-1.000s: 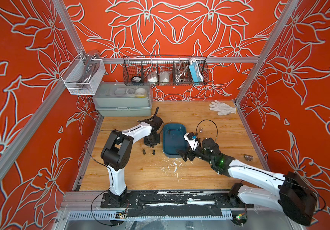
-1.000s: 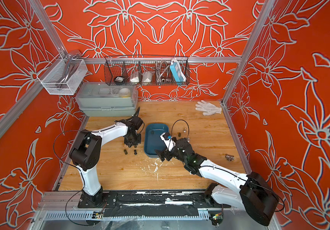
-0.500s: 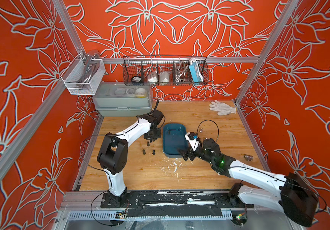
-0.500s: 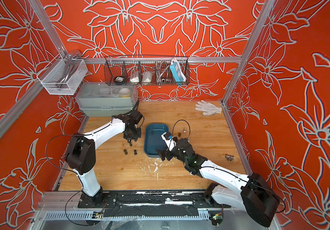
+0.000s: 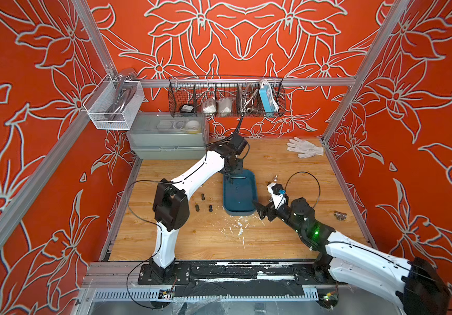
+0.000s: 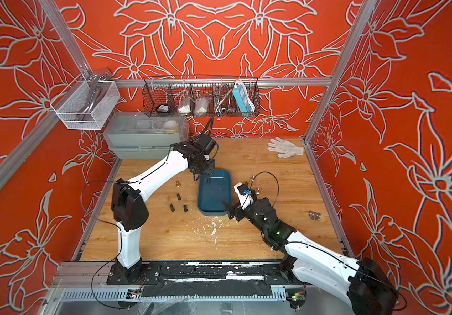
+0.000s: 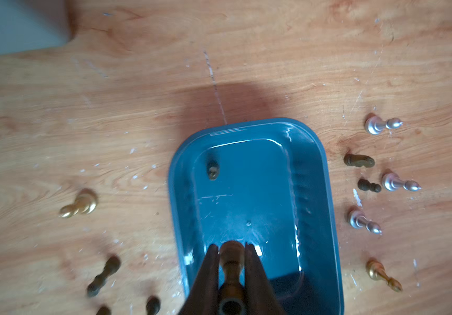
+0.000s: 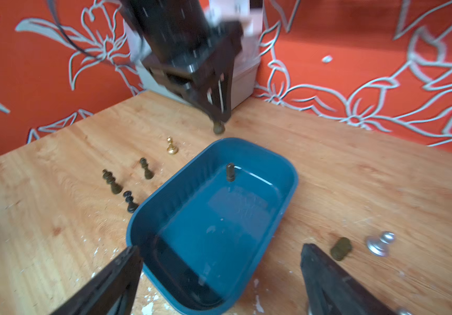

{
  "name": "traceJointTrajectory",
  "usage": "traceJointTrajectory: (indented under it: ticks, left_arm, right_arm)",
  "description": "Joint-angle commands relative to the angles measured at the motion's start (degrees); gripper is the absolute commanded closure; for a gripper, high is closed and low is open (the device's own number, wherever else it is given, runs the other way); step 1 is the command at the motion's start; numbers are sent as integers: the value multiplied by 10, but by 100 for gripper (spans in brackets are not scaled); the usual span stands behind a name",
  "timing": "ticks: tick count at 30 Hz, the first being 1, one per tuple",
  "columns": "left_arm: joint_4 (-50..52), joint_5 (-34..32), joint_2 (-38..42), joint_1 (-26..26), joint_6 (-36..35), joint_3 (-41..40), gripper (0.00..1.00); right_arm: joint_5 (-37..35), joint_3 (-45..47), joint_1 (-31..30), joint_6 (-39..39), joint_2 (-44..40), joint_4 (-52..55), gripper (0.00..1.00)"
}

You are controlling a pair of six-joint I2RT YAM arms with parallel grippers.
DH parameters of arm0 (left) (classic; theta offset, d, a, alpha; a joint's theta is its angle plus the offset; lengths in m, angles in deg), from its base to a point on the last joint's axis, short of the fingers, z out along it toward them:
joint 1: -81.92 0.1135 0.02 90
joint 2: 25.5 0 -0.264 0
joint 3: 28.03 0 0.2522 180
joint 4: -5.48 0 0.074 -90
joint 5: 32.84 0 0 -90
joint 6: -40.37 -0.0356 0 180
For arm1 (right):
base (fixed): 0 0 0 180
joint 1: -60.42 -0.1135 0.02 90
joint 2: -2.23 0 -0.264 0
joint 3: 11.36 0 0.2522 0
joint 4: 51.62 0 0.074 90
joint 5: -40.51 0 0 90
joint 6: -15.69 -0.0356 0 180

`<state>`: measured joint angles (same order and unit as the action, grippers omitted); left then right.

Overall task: Put the chess pieces into the storage box
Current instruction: Pick up the chess piece at the center of the board, then place the chess piece in the storage box.

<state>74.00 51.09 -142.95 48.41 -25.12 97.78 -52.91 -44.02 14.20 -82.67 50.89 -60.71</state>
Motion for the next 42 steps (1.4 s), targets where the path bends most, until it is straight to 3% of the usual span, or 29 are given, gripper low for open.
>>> traceJointTrajectory:
  ticks: [1, 20, 42]
  left_arm:
    - [43, 10, -52, -6, -16, 47, 84]
    - [53, 6, -193, -7, -30, 145, 84]
    - [60, 1, -245, -4, -32, 174, 84]
  right_arm:
    - [-59, 20, -3, -6, -33, -25, 4]
    - [-86, 33, -2, -9, -62, -26, 4]
    - [-84, 34, -2, -9, -62, -28, 5]
